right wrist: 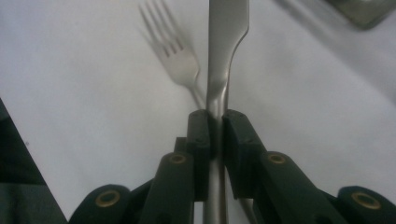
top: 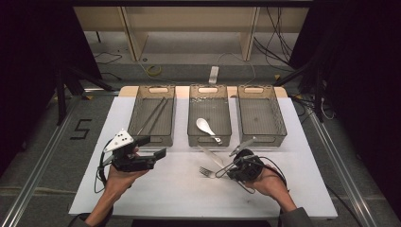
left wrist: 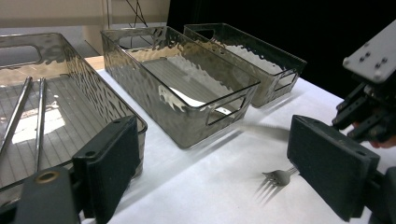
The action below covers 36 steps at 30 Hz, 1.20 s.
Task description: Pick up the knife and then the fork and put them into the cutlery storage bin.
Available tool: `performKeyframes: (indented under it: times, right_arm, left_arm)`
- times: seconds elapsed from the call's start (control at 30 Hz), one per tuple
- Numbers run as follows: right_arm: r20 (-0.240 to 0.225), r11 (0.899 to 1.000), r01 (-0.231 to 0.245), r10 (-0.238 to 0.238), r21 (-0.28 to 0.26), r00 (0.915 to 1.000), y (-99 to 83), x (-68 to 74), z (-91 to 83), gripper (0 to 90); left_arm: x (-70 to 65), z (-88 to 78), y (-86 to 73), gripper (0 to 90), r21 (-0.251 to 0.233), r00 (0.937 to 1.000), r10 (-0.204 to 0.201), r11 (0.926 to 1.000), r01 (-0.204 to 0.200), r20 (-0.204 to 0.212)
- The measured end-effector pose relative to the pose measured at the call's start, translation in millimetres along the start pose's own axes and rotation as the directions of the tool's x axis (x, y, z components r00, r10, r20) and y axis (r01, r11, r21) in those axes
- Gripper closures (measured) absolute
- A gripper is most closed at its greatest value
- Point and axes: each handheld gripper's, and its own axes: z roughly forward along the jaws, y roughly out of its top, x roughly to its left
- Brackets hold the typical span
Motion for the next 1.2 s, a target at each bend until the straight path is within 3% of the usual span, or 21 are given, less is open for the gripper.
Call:
performKeyframes:
  times: [0.13, 0.3, 0.7, 0.93, 1.2]
  right_arm:
    - [-0.007, 0.998, -0.038, 0.038, -0.050, 0.9993, 0.4, -12.5, -12.9, 81.6]
    - [0.018, 0.992, -0.064, 0.066, -0.105, 0.9976, 3.0, -27.9, -26.2, 81.6]
    - [0.048, 0.967, -0.127, 0.141, -0.222, 0.9889, 27.5, -63.8, -52.2, 81.6]
    - [0.094, 0.959, -0.141, 0.168, -0.245, 0.9813, 46.0, -80.4, -63.3, 81.6]
    - [0.107, 0.945, -0.177, 0.213, -0.274, 0.9712, 60.0, -101.7, -71.3, 81.6]
  left_arm:
    - [0.8, -0.7, 0.1, 16.2, -0.008, 1.0000, -0.004, 1.0000, 0.004, 0.002]
    - [0.6, -0.8, 0.2, 16.2, -0.014, 1.0000, -0.007, 0.9999, 0.007, 0.002]
    - [1.6, -1.9, 0.4, 16.0, -0.028, 0.9999, -0.013, 0.9995, 0.013, 0.006]
    - [1.8, -2.2, 0.5, 16.0, -0.031, 0.9999, -0.013, 0.9994, 0.013, 0.006]
    - [1.5, -2.5, 0.5, 16.0, -0.037, 0.9999, -0.015, 0.9992, 0.015, 0.005]
